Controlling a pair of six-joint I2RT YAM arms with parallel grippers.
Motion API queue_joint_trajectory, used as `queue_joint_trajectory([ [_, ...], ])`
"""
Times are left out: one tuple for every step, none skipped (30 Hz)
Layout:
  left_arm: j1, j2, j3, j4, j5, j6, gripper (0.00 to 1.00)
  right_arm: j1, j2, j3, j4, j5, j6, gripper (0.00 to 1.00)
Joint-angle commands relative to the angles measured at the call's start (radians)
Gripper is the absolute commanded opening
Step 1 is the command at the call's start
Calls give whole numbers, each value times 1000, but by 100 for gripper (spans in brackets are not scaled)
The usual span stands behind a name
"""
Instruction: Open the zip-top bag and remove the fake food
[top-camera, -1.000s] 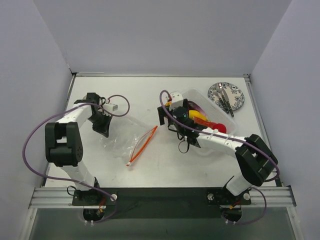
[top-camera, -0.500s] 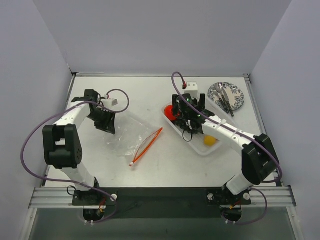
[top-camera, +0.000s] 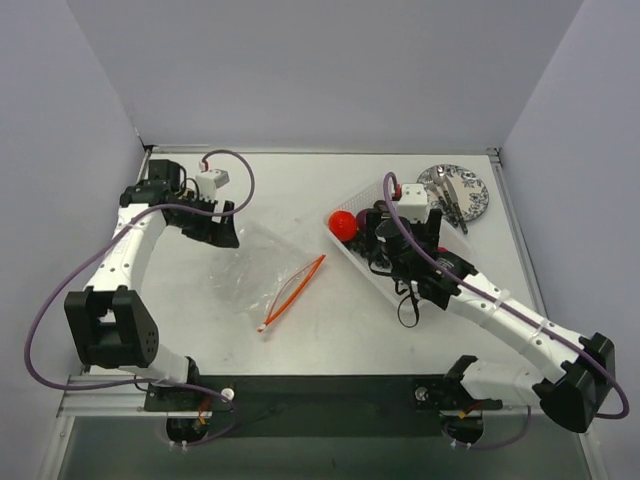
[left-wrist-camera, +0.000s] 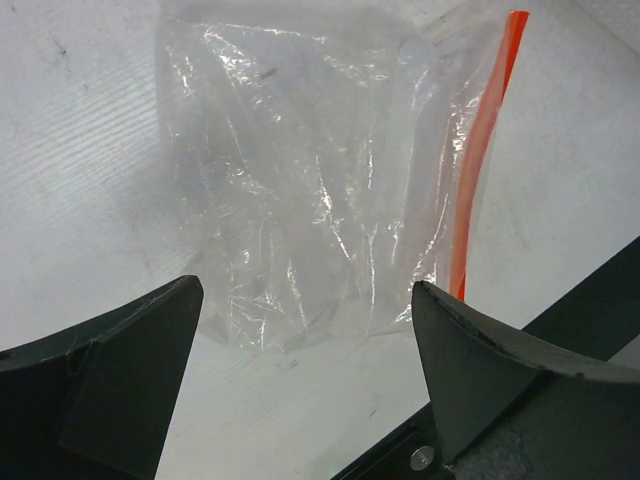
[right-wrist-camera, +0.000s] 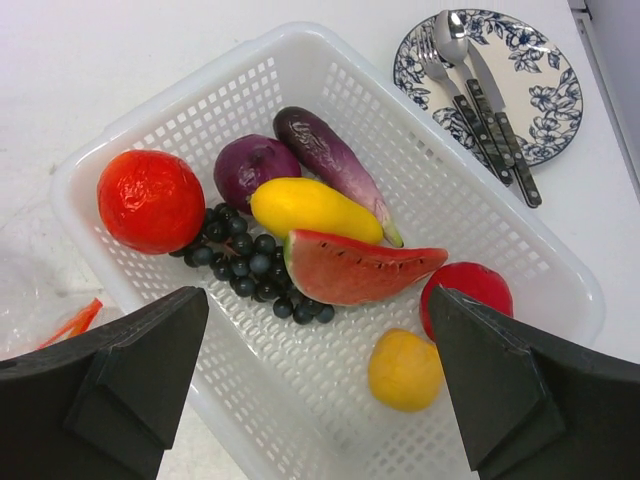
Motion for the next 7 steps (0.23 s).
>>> queue_joint_trajectory([
  [2,-58,23,-11,83,-15,97,49,-70,-20,-110,95,-10,100],
  [2,-74,4,3,84,-19,97,62,-79,-23,-128,96,-7,100],
  [2,-81,-6,7,82,-20,97,66,-96,-27,-136,96,-3,100],
  [-7,-88,-15,13,74,-20,97,69,-105,-32,-141,92,-1,100],
  [-27,-101,-33,20,70,-20,97,71,-112,-38,-155,90,7,100],
  [-27,-107,-38,23,65,-22,97,71,-129,-46,-158,84,16,100],
  [-27,-114,-46,24,58,-20,97,71,-142,-53,-159,81,17,100],
])
